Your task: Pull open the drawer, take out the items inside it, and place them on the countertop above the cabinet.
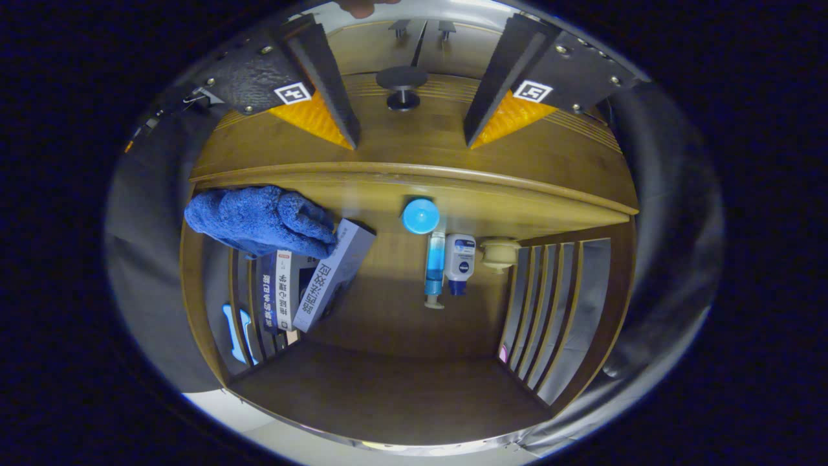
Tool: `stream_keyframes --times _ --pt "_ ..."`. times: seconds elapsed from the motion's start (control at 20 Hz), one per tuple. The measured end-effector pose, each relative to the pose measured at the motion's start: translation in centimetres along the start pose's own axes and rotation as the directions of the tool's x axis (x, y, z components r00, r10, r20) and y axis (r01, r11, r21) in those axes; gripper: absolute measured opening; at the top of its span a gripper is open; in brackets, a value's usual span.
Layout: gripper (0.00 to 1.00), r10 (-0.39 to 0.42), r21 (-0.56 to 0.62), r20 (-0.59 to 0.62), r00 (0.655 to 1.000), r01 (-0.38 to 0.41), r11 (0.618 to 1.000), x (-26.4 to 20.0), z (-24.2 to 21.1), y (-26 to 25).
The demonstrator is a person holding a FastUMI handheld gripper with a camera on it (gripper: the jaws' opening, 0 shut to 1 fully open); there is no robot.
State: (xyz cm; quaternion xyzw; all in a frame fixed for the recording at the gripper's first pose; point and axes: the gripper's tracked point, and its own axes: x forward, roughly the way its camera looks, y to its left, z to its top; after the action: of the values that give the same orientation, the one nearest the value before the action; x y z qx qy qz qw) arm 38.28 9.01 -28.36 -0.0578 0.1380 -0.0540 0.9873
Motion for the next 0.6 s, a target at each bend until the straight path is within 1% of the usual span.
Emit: stream_keyframes --times 0.1,0.2,0.3,0.4,0.5,0.6 --pt "0.98 0.001 -0.001 0.006 1.000 -0.001 1.000 0.0 -0.1 0.0" --pt "0.99 0.007 -0.032 0.005 1.000 -0.007 0.999 -0.1 -0.2 0.1" --pt "0.99 0.078 -0.032 -0.001 0.997 -0.078 0.996 -1.1 -0.2 1.2" --pt "0.98 0.150 -0.044 0.036 0.988 -0.148 0.988 -2.1 1.6 1.7" --pt "0.98 0.203 -0.057 0.088 0.975 -0.199 0.978 -3.1 4.0 0.8" --pt "0.98 0.244 -0.039 0.132 0.961 -0.241 0.970 -4.2 6.0 -1.1"
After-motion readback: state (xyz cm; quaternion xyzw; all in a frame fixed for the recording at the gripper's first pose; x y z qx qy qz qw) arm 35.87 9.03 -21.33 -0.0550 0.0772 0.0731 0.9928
